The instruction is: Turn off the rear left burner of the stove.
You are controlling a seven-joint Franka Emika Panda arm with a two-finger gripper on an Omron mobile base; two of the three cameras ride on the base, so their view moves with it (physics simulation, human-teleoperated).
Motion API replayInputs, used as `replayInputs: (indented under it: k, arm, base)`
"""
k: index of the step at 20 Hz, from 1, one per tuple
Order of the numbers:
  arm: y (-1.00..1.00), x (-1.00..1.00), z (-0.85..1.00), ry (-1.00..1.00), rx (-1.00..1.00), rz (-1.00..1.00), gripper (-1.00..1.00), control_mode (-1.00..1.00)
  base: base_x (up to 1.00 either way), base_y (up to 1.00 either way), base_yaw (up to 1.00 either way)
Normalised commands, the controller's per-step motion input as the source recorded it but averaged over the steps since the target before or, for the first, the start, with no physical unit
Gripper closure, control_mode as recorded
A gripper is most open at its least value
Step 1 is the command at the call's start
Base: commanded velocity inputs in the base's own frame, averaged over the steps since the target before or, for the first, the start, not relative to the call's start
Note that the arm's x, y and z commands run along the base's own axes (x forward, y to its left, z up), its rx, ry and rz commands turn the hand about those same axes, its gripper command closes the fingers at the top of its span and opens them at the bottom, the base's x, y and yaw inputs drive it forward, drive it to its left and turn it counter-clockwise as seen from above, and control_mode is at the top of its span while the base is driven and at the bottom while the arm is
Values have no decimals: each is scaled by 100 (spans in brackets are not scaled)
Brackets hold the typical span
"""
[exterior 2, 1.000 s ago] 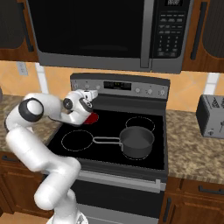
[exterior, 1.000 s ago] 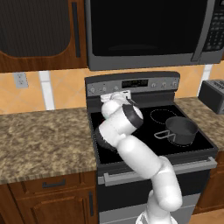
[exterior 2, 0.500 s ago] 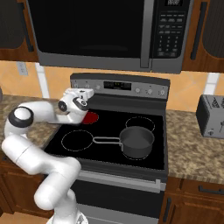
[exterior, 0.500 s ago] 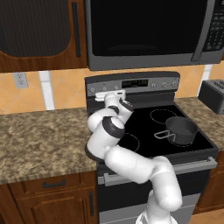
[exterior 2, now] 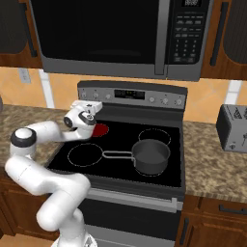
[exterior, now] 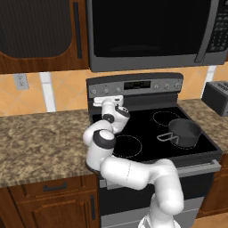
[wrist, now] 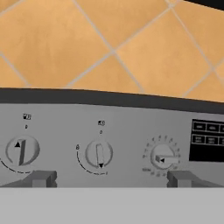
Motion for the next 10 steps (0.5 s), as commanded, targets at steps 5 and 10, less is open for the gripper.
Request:
replayInputs:
  k: [5, 10]
  arm:
    - [0, 53, -3, 0, 0, 0, -100, -100]
    - [0, 53, 0, 0, 0, 0, -100, -100]
  base:
    - [0, 0, 0]
    - [0, 0, 0]
